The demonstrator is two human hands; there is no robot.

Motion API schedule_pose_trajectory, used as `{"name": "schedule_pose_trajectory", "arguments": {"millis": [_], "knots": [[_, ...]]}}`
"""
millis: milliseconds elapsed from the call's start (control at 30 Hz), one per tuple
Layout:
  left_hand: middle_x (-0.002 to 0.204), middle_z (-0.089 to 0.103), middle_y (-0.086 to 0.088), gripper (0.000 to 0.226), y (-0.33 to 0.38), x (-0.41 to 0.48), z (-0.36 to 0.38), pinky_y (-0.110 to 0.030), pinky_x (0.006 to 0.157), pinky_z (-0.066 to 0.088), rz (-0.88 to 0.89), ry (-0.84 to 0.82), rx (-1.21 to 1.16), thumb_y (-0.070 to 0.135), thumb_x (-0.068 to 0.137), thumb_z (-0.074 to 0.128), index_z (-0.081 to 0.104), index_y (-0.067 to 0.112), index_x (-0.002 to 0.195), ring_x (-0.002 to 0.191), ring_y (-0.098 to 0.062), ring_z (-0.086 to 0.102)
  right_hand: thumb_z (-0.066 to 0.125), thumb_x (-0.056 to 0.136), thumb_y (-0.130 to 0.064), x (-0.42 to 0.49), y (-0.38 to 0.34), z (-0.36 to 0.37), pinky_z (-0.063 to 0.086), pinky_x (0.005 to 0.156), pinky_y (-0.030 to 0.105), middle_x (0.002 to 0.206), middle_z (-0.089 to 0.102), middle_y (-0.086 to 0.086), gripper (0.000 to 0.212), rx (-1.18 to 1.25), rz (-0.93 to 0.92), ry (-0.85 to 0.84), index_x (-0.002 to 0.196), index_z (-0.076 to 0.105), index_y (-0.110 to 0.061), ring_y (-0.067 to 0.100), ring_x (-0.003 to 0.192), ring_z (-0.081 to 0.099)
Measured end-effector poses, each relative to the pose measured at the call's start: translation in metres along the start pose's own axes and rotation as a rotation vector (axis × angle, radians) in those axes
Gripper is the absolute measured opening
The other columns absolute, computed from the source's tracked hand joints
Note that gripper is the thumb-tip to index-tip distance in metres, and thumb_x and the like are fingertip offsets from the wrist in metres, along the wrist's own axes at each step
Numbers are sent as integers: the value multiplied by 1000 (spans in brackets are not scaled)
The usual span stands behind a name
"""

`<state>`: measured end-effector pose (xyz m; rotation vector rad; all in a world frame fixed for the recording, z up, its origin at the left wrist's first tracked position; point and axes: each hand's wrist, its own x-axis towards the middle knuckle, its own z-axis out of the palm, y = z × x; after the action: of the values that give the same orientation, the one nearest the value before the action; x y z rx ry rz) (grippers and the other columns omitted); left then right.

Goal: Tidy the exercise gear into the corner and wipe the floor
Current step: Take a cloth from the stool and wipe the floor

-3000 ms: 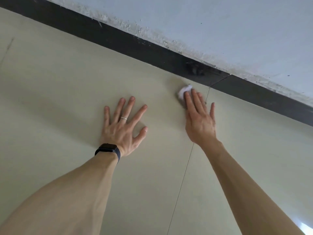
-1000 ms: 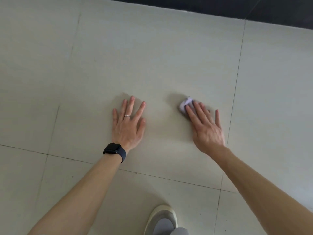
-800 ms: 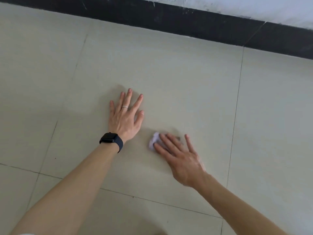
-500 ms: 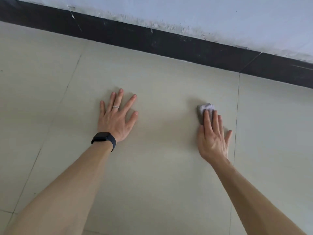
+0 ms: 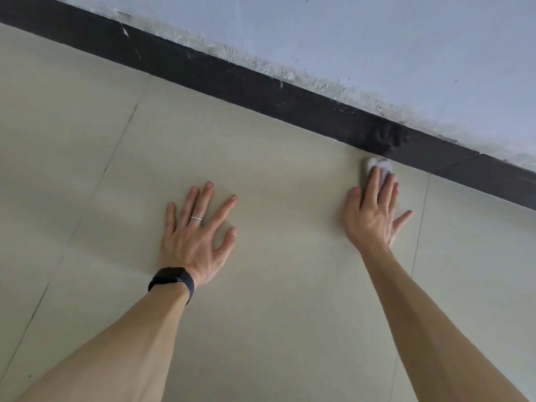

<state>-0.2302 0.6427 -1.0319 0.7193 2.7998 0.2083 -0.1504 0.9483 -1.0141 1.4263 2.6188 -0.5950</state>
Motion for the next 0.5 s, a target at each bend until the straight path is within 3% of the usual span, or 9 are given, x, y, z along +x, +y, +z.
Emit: {"name": "schedule_pose_trajectory", "arguments": {"millis": [67, 100, 200, 233, 267, 367, 433, 467, 500], "knots": [[167, -6, 10, 63, -1, 1, 1, -52, 122, 6, 9, 9, 11, 60, 93, 24, 6, 55, 152, 154, -19, 2, 24, 102, -51, 7, -41, 7, -14, 117, 57, 167, -12, 8, 68, 82, 162, -32, 159, -3, -25, 24, 153, -14], [167, -6, 9, 63, -1, 1, 1, -52, 122, 6, 10, 8, 13, 60, 93, 24, 6, 54, 153, 154, -20, 3, 23, 102, -51, 1, -61, 12, -16, 116, 55, 166, -14, 9, 69, 43, 59, -71, 159, -5, -24, 25, 153, -15], [167, -6, 9, 63, -1, 1, -1, -53, 122, 6, 14, 2, 5, 59, 93, 26, 8, 53, 153, 154, -20, 4, 19, 104, -48, -23, -81, 25, -12, 118, 56, 167, -11, -1, 62, -232, -619, -185, 159, -4, -30, 19, 153, -10], [167, -6, 9, 63, -1, 1, -1, -53, 122, 5, 14, 7, 4, 60, 93, 27, 9, 53, 153, 154, -20, 4, 18, 104, -46, -16, -74, 21, -6, 120, 60, 167, -8, -5, 59, -285, -740, -191, 159, -1, -33, 16, 154, -7], [167, -6, 9, 63, -1, 1, -1, -52, 122, 5, 15, 11, 7, 60, 93, 26, 9, 53, 153, 154, -20, 4, 16, 105, -44, -4, -66, 16, -2, 120, 62, 167, -5, -8, 57, -299, -755, -179, 158, 0, -35, 13, 154, -5], [167, -9, 9, 63, -1, 3, 0, -52, 122, 2, 8, 14, 12, 61, 93, 22, 5, 54, 153, 154, -19, 0, 19, 106, -38, 22, -51, 10, 1, 119, 65, 167, 3, -10, 54, -166, -423, -61, 159, 5, -35, 14, 154, -2], [167, -10, 9, 63, 0, 4, -1, -52, 122, 2, 4, 9, 8, 61, 93, 22, 5, 54, 153, 154, -19, 0, 25, 106, -36, 9, -62, 18, 2, 119, 65, 167, 5, -7, 55, -83, -304, 1, 159, 9, -32, 18, 154, 0], [167, -10, 9, 63, 0, 3, -1, -52, 122, 3, 4, 10, 5, 61, 93, 23, 5, 54, 153, 154, -19, 0, 25, 106, -36, -6, -67, 23, 1, 120, 63, 167, 4, -7, 55, -103, -366, -21, 159, 9, -31, 18, 154, -1], [167, -9, 10, 63, 0, 3, -1, -53, 122, 4, 1, 11, 0, 61, 93, 24, 5, 54, 153, 154, -19, 1, 24, 107, -37, -24, -68, 28, 0, 121, 61, 167, 2, -7, 56, -169, -542, -75, 159, 7, -32, 17, 154, -3]]}}
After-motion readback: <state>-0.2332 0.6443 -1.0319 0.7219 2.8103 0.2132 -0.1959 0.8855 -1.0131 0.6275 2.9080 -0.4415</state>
